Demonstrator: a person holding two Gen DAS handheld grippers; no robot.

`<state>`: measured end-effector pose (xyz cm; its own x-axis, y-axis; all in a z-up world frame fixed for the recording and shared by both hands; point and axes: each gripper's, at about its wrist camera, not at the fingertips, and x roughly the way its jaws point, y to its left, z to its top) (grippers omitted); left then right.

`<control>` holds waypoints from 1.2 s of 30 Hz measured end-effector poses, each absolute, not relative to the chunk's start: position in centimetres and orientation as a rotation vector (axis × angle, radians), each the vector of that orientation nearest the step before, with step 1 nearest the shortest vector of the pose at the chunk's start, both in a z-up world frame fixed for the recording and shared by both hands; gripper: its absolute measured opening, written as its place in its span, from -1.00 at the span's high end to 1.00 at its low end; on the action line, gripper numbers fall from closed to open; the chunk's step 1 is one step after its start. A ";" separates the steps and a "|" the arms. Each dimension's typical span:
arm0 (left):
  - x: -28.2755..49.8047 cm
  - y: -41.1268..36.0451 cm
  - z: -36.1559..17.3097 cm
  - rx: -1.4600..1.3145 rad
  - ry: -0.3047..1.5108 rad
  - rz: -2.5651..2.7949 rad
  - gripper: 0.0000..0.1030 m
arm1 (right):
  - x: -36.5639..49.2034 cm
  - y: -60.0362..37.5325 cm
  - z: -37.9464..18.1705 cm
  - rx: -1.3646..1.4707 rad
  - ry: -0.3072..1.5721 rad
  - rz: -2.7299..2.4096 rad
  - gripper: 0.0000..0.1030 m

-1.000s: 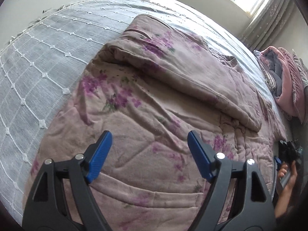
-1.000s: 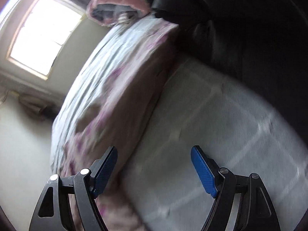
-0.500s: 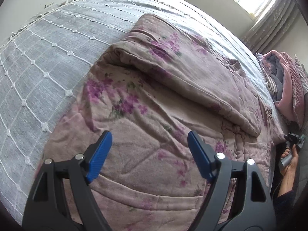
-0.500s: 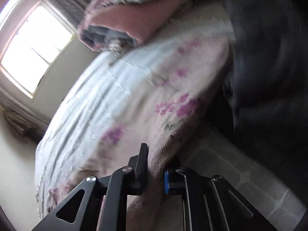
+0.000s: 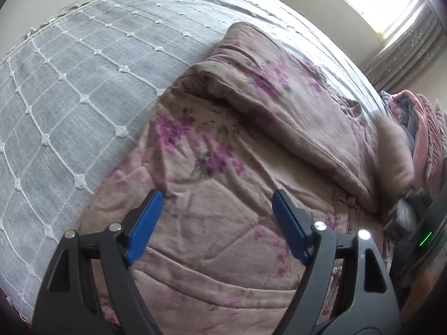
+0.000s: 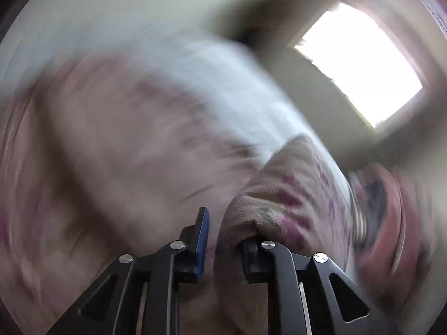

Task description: Fold large clothes

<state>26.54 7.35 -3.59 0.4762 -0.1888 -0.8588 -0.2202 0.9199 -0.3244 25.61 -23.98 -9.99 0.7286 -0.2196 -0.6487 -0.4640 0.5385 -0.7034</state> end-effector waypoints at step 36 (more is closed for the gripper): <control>26.6 10.0 -3.3 -0.568 1.092 -0.014 -0.57 | 36.5 -35.4 -2.0 0.539 0.696 -0.041 0.66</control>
<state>26.65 10.04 -3.30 0.4754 -0.2836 -0.8328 -0.2617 0.8582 -0.4417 36.50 -35.42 -1.95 0.7720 0.1399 -0.6201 0.2116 0.8632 0.4583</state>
